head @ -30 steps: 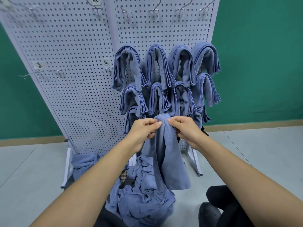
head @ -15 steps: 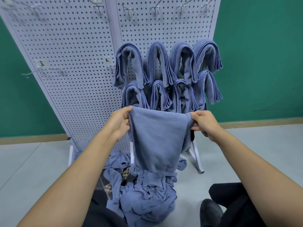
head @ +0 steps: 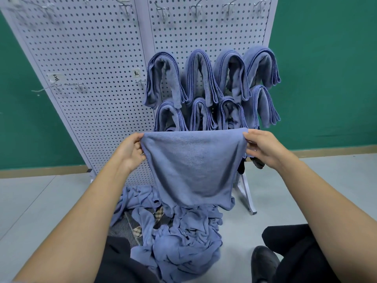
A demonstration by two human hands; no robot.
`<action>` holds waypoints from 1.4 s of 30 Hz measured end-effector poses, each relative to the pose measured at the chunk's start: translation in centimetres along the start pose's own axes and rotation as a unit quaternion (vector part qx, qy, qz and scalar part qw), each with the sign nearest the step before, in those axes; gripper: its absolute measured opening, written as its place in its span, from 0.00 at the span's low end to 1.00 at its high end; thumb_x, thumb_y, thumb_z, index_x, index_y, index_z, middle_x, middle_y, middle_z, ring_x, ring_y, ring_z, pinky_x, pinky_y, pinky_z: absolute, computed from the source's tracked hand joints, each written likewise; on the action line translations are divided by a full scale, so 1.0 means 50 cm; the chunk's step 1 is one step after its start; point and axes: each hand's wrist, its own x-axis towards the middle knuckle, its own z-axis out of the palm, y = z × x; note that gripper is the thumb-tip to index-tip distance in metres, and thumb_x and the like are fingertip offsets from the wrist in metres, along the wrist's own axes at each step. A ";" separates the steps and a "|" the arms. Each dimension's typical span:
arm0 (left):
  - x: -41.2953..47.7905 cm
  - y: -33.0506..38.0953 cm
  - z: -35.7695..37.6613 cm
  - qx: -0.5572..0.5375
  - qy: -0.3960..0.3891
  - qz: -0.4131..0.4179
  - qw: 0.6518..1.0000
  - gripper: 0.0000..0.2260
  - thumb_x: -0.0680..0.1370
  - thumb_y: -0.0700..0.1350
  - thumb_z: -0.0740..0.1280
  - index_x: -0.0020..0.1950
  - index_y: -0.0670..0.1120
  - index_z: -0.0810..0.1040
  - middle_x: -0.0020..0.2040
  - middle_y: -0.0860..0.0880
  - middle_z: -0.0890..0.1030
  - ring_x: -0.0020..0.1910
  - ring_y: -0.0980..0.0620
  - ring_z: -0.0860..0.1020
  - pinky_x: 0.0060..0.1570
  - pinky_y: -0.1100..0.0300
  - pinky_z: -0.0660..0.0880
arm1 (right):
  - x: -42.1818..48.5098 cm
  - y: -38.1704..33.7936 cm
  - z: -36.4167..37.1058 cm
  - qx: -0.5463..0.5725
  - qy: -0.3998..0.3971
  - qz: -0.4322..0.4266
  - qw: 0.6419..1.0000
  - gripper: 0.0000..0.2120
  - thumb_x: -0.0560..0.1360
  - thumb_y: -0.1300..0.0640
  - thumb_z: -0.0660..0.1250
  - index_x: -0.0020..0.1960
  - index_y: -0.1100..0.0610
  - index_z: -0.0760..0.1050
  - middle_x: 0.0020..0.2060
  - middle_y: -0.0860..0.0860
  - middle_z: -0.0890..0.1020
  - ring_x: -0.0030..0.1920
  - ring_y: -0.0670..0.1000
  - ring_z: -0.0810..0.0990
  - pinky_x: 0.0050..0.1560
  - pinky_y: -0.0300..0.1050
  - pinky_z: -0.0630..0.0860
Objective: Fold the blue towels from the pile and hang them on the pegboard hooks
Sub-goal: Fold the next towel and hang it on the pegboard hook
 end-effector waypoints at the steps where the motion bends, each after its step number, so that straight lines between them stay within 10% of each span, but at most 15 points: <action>1: 0.001 0.000 -0.003 -0.001 0.002 -0.001 1.000 0.08 0.81 0.41 0.58 0.44 0.44 0.73 0.40 0.48 0.76 0.39 0.53 0.74 0.40 0.60 0.72 | -0.002 -0.004 0.001 0.010 -0.014 -0.004 1.000 0.12 0.79 0.63 0.62 0.38 0.54 0.75 0.32 0.49 0.72 0.34 0.47 0.68 0.47 0.42 0.74; 6: 0.011 0.002 -0.020 0.003 0.018 0.001 1.000 0.06 0.81 0.40 0.60 0.45 0.43 0.74 0.42 0.48 0.76 0.40 0.54 0.75 0.41 0.62 0.74 | -0.001 -0.004 0.003 -0.023 0.004 -0.017 1.000 0.08 0.79 0.63 0.62 0.44 0.55 0.76 0.34 0.51 0.73 0.33 0.47 0.68 0.34 0.35 0.76; 22: -0.005 0.005 -0.035 0.135 0.013 0.060 0.989 0.08 0.75 0.34 0.69 0.47 0.46 0.81 0.42 0.49 0.81 0.41 0.54 0.77 0.49 0.59 0.76 | 0.009 0.004 -0.011 -0.062 0.039 -0.028 0.997 0.10 0.72 0.68 0.70 0.50 0.56 0.79 0.42 0.53 0.78 0.42 0.52 0.74 0.46 0.45 0.73; 25: -0.006 0.003 -0.038 0.195 0.020 0.085 0.977 0.10 0.73 0.32 0.71 0.48 0.46 0.81 0.43 0.49 0.81 0.43 0.54 0.77 0.47 0.62 0.76 | 0.008 0.007 -0.006 -0.142 0.026 -0.070 0.987 0.16 0.71 0.74 0.68 0.55 0.60 0.79 0.42 0.54 0.79 0.39 0.50 0.75 0.39 0.31 0.77; 34: 0.014 -0.018 -0.056 0.473 0.074 0.247 0.842 0.04 0.73 0.36 0.72 0.47 0.42 0.83 0.40 0.44 0.81 0.39 0.49 0.76 0.45 0.58 0.75 | 0.008 0.017 -0.004 -0.387 0.093 -0.168 0.902 0.06 0.73 0.66 0.70 0.50 0.65 0.82 0.36 0.54 0.79 0.39 0.51 0.73 0.39 0.37 0.68; 37: 0.020 -0.016 -0.062 0.444 0.048 0.223 0.866 0.03 0.77 0.39 0.69 0.43 0.42 0.80 0.37 0.47 0.77 0.36 0.52 0.71 0.39 0.62 0.69 | 0.006 0.015 -0.011 -0.396 0.111 -0.183 0.893 0.03 0.74 0.63 0.70 0.45 0.62 0.82 0.33 0.54 0.78 0.35 0.50 0.72 0.33 0.34 0.66; 42: 0.021 -0.005 -0.071 0.209 -0.058 0.091 0.972 0.08 0.80 0.43 0.63 0.41 0.44 0.76 0.39 0.48 0.77 0.40 0.52 0.74 0.48 0.59 0.74 | -0.001 0.014 -0.019 -0.121 0.054 -0.079 0.988 0.08 0.77 0.58 0.67 0.40 0.58 0.73 0.31 0.50 0.74 0.32 0.47 0.71 0.36 0.39 0.69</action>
